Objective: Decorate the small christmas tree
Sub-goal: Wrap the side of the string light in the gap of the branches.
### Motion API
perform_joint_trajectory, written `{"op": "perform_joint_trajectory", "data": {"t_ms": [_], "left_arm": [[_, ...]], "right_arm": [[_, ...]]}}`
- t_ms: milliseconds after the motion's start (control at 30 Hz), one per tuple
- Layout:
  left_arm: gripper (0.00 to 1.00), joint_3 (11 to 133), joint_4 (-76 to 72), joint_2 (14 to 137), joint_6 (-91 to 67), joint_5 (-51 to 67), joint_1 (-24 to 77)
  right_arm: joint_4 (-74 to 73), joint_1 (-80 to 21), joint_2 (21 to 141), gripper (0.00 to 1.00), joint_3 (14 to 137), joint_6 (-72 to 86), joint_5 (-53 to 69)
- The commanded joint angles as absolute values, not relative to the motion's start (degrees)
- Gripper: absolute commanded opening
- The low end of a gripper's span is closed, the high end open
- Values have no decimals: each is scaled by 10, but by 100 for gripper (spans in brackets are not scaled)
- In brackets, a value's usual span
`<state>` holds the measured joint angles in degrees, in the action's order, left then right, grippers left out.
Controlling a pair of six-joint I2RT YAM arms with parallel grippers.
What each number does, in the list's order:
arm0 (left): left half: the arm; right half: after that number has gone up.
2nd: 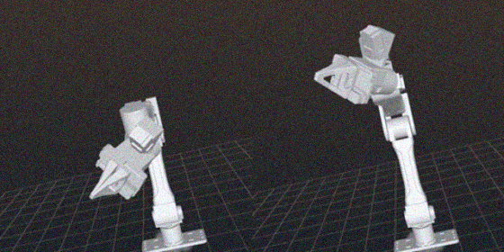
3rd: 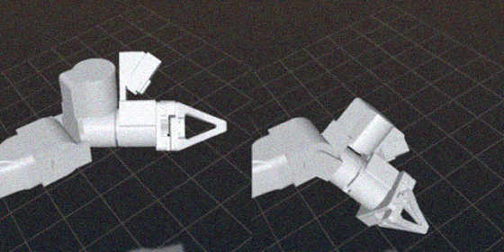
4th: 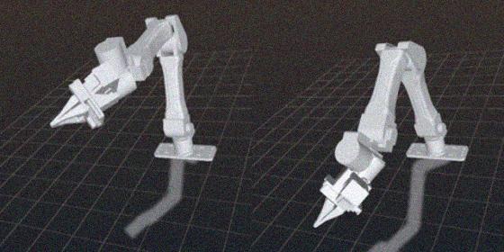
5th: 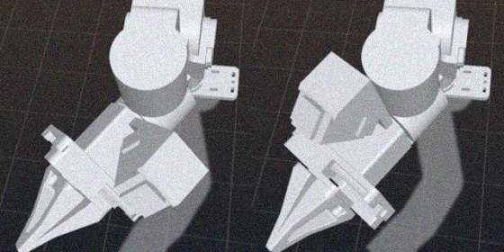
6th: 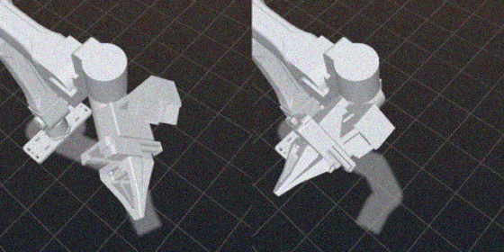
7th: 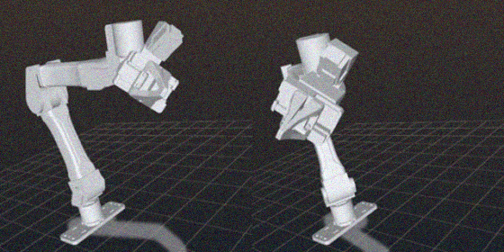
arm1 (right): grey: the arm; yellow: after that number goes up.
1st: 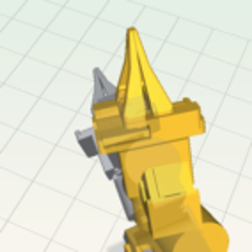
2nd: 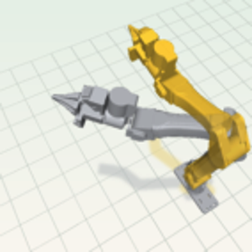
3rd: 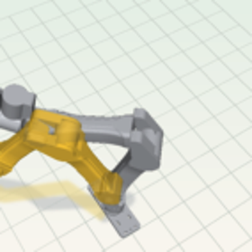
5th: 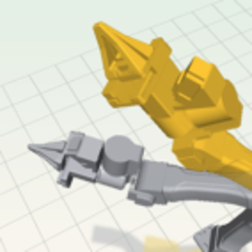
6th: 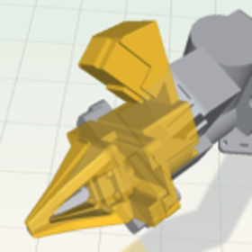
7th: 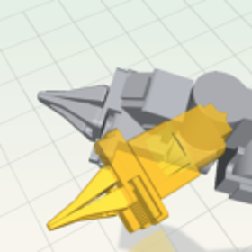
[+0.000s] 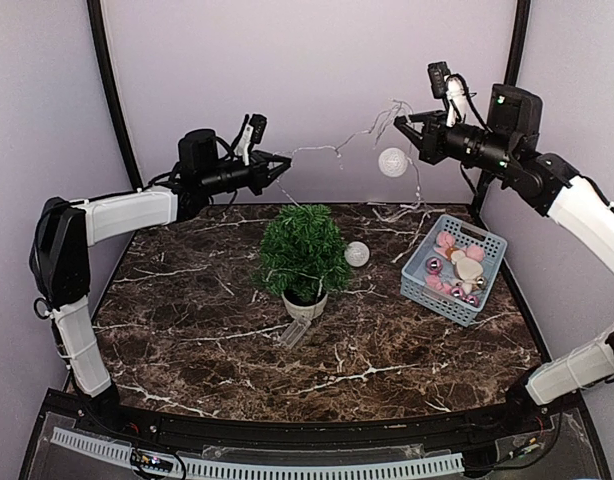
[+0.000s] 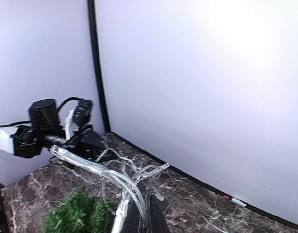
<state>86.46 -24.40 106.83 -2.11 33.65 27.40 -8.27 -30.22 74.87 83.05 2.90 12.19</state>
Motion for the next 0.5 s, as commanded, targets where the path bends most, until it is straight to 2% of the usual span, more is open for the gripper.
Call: {"op": "perform_joint_trajectory", "data": {"t_ms": [0, 133, 467], "left_arm": [[0, 846, -299, 1066, -39, 359, 263], [0, 829, -319, 1067, -39, 355, 260], [4, 804, -338, 1087, -47, 352, 252]], "right_arm": [[-131, -324, 716, 0, 857, 27, 213], [-133, -347, 714, 0, 873, 51, 274], [-138, -445, 769, 0, 898, 67, 334]]}}
